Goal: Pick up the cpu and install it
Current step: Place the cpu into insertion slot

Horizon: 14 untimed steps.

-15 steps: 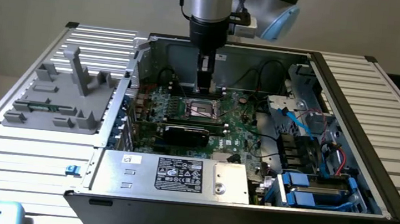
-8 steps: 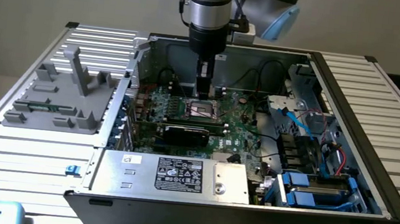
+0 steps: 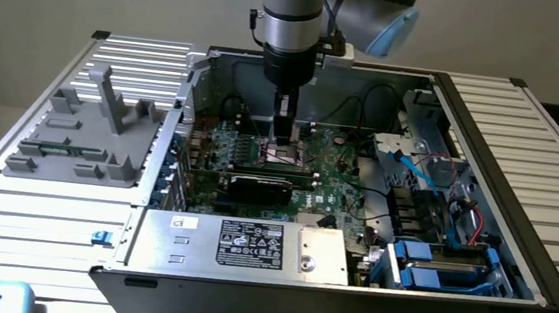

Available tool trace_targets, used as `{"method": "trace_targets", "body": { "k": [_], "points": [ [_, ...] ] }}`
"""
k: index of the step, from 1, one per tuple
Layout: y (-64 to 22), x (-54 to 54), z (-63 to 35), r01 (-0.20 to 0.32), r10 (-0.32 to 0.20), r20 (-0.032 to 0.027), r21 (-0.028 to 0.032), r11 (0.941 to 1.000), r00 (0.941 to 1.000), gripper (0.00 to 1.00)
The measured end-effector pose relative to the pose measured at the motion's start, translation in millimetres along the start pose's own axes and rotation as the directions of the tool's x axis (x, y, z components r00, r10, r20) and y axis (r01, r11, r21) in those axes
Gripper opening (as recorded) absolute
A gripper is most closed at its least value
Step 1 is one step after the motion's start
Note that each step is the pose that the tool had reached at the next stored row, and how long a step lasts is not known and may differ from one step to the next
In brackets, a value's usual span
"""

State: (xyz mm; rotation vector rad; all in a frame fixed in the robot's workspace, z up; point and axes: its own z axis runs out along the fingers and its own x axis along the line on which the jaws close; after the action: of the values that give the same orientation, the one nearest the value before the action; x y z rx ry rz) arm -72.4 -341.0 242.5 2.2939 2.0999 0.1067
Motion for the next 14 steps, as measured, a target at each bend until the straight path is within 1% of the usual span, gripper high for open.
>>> {"method": "trace_targets", "body": {
  "k": [10,14],
  "points": [
    [-1.1,-2.5,17.1,-0.003,0.003,-0.0222,0.002,1.0,0.9997,0.55],
    [-1.3,-3.5,21.9,-0.004,0.004,-0.0293,0.0025,1.0,0.9996,0.55]
  ]
}}
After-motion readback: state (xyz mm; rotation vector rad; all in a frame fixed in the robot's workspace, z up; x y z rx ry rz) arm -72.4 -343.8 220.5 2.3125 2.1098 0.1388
